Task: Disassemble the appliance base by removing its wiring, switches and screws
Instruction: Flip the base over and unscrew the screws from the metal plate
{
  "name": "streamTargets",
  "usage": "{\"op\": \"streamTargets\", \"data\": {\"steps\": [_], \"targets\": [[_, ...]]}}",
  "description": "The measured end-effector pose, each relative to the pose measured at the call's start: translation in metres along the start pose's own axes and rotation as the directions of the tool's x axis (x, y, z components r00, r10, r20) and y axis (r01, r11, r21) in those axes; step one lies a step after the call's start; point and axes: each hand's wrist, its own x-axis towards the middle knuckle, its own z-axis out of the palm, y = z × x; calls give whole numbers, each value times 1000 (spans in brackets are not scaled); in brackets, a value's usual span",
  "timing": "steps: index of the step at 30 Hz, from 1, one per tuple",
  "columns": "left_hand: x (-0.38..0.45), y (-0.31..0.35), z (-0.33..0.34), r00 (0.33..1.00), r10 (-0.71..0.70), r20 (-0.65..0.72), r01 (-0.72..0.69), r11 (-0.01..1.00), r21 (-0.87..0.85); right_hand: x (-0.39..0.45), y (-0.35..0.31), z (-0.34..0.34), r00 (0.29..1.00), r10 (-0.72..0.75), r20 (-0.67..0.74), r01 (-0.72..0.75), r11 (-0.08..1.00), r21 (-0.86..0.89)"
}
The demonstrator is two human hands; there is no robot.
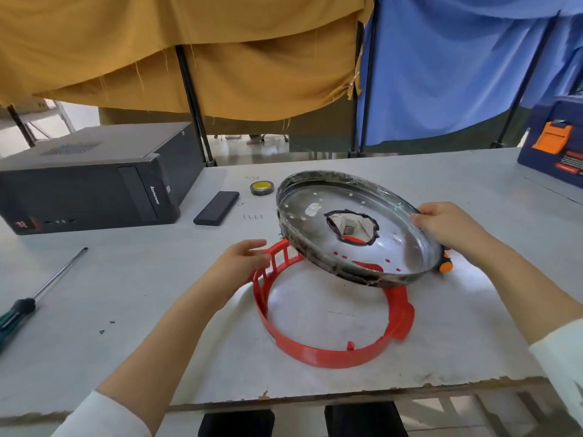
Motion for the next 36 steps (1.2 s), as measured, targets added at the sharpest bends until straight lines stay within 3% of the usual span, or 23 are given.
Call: {"op": "streamTargets", "data": {"steps": [5, 14, 19, 28, 33, 36], "targets": [[0, 1, 5, 997, 39, -70, -27, 985, 169, -2, 1, 0, 998, 60, 18, -60, 998, 11], [10, -13, -121, 985, 8, -175, 95, 816, 570, -19, 10, -11, 993, 30, 113, -6, 978, -207], [21, -21, -150, 977, 31, -210, 100, 803, 587, -23, 15, -2, 990, 34, 137, 17, 935, -353], [47, -24, -136, 980, 91, -176, 38, 785, 619, -23, 35, 25, 992, 52, 114, 9, 878, -479], [56, -21, -121, 972, 151, -180, -5, 779, 627, -22, 33, 34, 999, -33, -13, 18, 792, -610], [52, -19, -111, 950, 215, -228, -10, 746, 665, -24, 32, 34, 997, -79, -14, 51, 755, -654]]}}
